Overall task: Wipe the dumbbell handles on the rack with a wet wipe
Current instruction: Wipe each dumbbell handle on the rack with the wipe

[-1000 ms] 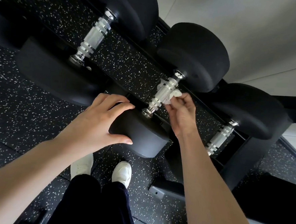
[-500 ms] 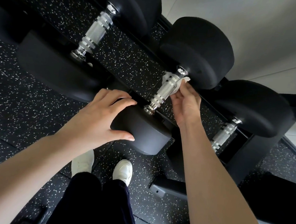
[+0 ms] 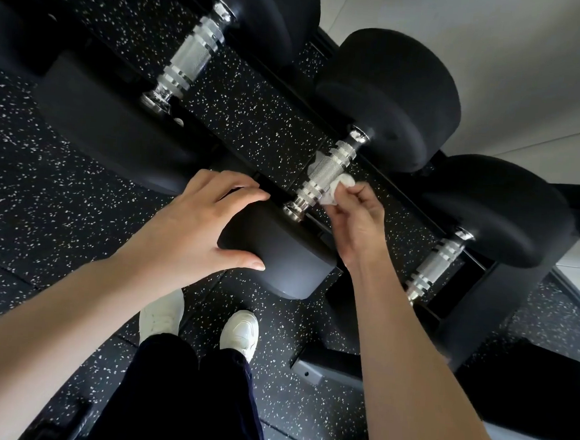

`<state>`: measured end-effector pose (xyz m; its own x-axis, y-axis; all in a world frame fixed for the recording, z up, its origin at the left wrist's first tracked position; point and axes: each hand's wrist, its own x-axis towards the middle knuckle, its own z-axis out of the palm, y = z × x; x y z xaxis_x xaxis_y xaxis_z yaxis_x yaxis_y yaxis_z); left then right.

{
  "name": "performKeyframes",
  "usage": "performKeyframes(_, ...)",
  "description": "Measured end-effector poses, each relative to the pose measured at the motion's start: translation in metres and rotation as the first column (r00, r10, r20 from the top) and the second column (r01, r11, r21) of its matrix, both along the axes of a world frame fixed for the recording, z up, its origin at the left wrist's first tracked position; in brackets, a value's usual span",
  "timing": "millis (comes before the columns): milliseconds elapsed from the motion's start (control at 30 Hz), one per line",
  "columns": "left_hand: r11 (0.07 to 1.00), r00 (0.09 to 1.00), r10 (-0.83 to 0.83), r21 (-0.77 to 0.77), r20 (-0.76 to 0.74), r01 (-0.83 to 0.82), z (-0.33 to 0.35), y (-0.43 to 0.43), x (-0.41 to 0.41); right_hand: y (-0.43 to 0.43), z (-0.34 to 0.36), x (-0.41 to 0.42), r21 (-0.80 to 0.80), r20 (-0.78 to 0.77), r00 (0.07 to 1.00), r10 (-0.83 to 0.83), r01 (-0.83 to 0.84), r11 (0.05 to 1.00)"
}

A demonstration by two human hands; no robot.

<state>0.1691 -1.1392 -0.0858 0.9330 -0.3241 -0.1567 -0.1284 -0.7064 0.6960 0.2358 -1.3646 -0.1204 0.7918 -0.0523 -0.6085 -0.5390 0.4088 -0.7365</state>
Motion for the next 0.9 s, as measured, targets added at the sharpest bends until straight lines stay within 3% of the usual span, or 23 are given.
performKeyframes(300,1.0,1.0,0.017,-0.022,-0.006,-0.017,-0.001,0.0,0.0,-0.002,0.011,-0.018,-0.212,-0.13,0.953,0.275,-0.297,0.931)
performKeyframes(500,0.999,0.999,0.025,-0.037,-0.044,-0.026,0.001,-0.001,0.001,0.008,0.029,-0.018,-0.319,-0.168,0.971,0.171,-0.217,0.923)
performKeyframes(567,0.998,0.998,0.037,-0.048,-0.053,-0.04,0.002,-0.001,0.0,0.01,0.033,-0.019,-0.522,-0.138,0.98,0.145,-0.196,0.83)
performKeyframes(667,0.996,0.996,0.051,-0.067,-0.074,-0.056,0.002,-0.002,0.0,0.011,0.047,-0.015,-0.777,-0.037,0.984,0.174,-0.138,0.614)
performKeyframes(900,0.995,0.994,0.052,-0.085,-0.093,-0.06,0.003,-0.001,-0.002,0.032,0.056,0.023,-0.982,0.101,0.9,0.423,0.023,0.186)
